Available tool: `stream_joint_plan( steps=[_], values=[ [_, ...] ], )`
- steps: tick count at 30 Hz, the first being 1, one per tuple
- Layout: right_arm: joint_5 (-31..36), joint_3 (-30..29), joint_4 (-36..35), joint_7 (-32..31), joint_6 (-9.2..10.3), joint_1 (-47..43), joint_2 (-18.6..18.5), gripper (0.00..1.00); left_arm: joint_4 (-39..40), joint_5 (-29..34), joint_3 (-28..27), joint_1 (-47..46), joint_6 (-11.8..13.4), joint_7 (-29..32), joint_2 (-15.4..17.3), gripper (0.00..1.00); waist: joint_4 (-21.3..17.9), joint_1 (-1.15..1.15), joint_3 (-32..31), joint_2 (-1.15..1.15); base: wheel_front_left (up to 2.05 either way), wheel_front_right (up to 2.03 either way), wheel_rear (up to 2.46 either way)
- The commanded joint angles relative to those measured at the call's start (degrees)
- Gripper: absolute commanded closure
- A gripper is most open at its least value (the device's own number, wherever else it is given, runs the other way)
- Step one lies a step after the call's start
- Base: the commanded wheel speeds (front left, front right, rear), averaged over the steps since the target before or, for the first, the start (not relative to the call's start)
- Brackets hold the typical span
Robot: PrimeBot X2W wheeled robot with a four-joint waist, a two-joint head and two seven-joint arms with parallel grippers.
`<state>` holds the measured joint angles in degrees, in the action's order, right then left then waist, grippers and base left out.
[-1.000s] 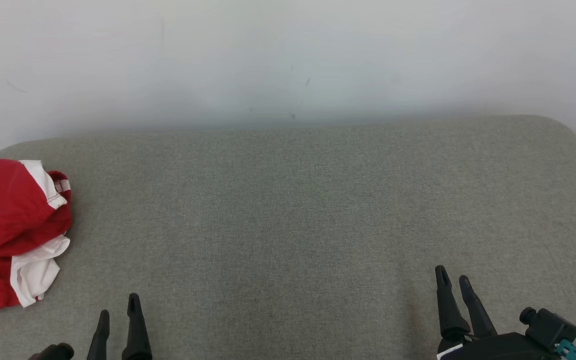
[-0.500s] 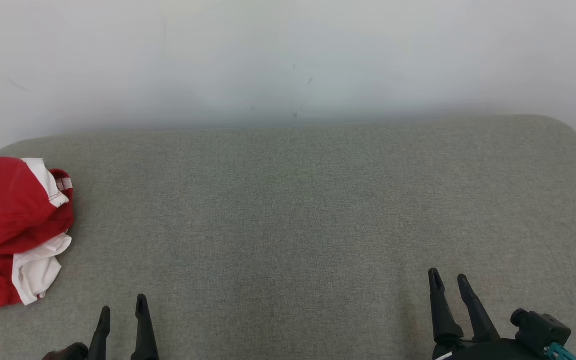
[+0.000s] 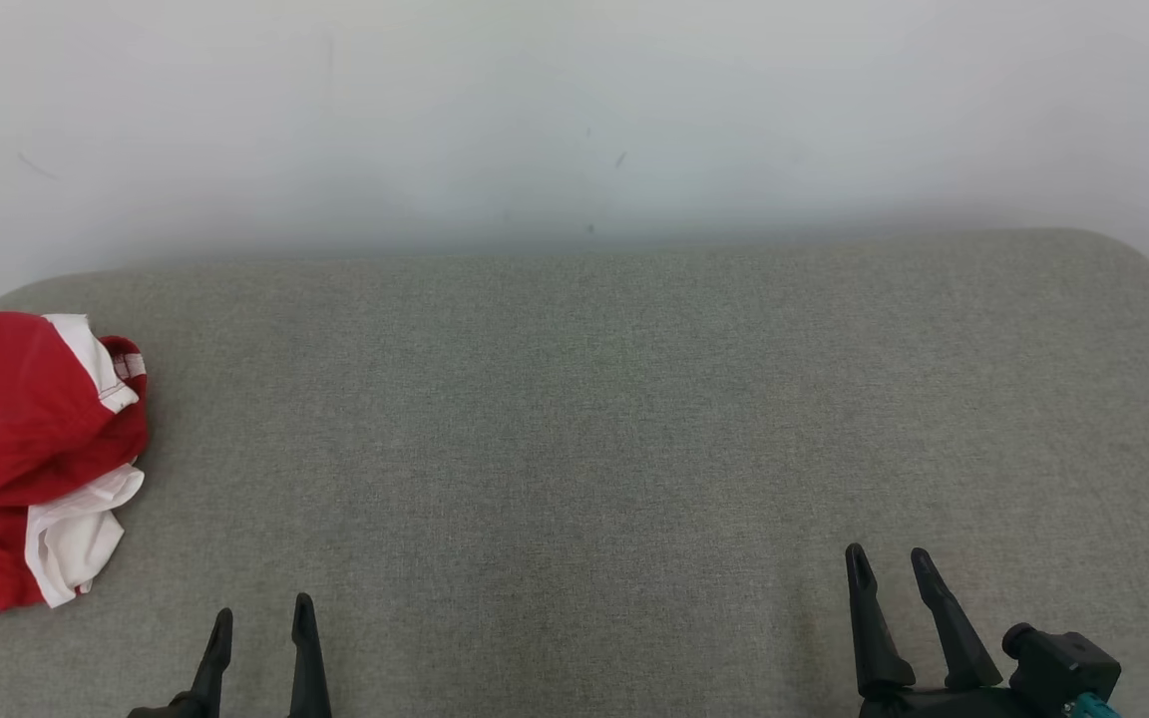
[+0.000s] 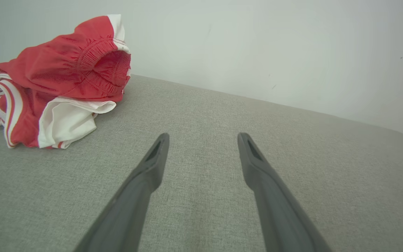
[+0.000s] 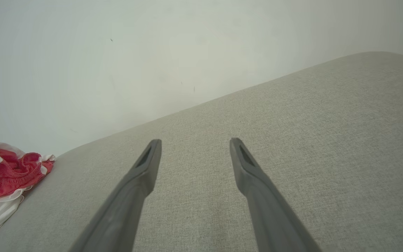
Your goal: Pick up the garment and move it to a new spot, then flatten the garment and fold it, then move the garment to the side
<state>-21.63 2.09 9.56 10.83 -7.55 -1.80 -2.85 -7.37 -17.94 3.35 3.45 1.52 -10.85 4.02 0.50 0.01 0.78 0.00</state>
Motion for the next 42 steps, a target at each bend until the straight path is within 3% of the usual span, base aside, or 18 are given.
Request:
stream_joint_plan(
  steps=[1, 28, 42],
  values=[
    [1.23, 0.06, -0.60, 0.51, 0.08, -0.30, -0.04, 0.00, 0.60, 1.20, 0.12, 0.17, 0.15, -0.44, 0.36, 0.00, 0.04, -0.01, 0.01, 0.00, 0.00, 0.00, 0.00],
    [14.00, 0.04, -0.95, 3.55, 0.11, -1.95, -0.03, 0.00, 3.18, 13.89, -0.50, 2.36, -0.56, -3.55, 0.38, 0.00, 0.77, -0.01, 0.05, 0.00, 0.00, 0.00, 0.00],
    [15.67, -0.60, -0.50, 4.36, 0.12, -2.53, -0.02, 0.00, 3.78, 16.25, -2.10, 3.13, -1.52, -4.40, -0.31, 0.00, 0.75, -0.01, -0.14, 0.00, 0.00, 0.00, 0.00]
  ],
)
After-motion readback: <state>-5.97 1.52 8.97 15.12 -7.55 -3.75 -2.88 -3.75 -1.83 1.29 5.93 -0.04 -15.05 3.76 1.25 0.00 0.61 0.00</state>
